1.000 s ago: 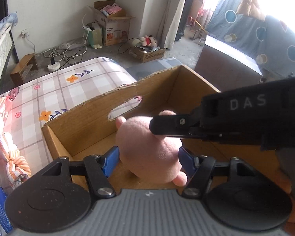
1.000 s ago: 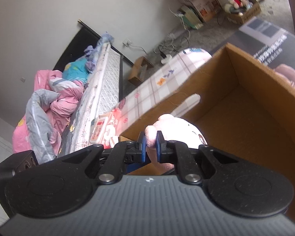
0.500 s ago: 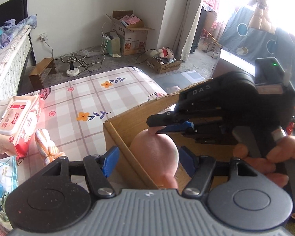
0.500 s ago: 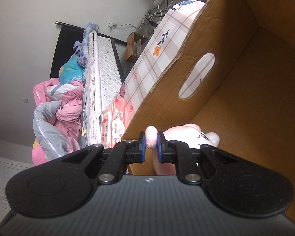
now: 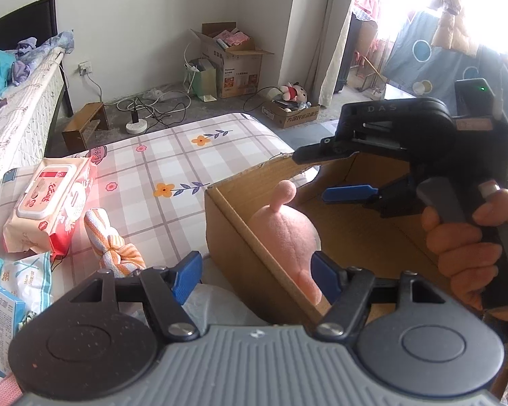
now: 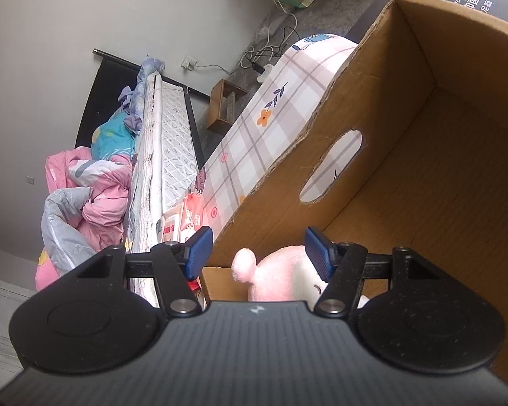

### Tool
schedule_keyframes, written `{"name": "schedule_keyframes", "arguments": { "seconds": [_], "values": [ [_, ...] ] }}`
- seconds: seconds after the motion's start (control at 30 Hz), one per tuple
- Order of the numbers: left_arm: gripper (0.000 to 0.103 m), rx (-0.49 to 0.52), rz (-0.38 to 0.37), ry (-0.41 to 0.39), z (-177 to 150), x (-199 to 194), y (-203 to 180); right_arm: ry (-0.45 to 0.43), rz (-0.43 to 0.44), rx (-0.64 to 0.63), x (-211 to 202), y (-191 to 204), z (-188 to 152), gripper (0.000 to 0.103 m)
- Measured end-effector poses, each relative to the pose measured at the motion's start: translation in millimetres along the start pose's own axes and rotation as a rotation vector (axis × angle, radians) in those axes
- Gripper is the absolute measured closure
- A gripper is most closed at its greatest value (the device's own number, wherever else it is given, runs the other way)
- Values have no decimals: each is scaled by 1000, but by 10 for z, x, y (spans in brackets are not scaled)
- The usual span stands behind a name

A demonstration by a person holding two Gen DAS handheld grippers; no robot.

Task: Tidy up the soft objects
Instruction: 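Carry the plush toy into the cardboard box with the right tool, then open the right tool to release the plush toy inside the box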

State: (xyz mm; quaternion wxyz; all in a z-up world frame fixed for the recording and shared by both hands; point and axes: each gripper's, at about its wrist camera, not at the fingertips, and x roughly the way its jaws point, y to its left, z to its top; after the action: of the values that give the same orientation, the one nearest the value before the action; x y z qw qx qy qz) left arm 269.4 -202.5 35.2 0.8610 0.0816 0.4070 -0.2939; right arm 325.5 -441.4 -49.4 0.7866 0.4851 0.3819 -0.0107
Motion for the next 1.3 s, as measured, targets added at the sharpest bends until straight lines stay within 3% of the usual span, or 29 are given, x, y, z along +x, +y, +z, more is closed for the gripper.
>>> {"name": "schedule_keyframes", "arguments": {
  "seconds": [0.1,0.2,0.5,0.7,0.8,0.87,0.93,1.0,1.17,1.2,1.3],
  "values": [
    [31,-6,8,0,-61,-61,32,32,-49,-37,56,-62,-52,44],
    [31,-14,15,7,-124,-102,59,76,-94,-45,233,-156,-139,58],
    [31,-33,34,17,-254,-224,120,14,-94,-54,339,-108,-236,58],
    [31,-29,37,8,-282,-282,78,35,-12,44,208,-238,-171,57],
    [30,-23,33,-5,-311,-340,50,35,25,67,98,-291,-142,52],
    [30,-20,29,-11,-340,-375,34,45,31,80,34,-380,-124,42],
    [29,-20,31,-13,-365,-399,26,92,42,95,87,-456,-111,24],
    [29,-23,34,-12,-397,-418,36,163,51,103,210,-483,-117,19],
    [29,-31,42,-5,-412,-427,46,259,81,81,454,-452,-223,13],
    [29,-32,44,-4,-411,-430,47,260,82,57,474,-418,-238,9],
    [29,-33,45,-5,-403,-447,45,235,80,17,474,-398,-262,10]
  ]
}}
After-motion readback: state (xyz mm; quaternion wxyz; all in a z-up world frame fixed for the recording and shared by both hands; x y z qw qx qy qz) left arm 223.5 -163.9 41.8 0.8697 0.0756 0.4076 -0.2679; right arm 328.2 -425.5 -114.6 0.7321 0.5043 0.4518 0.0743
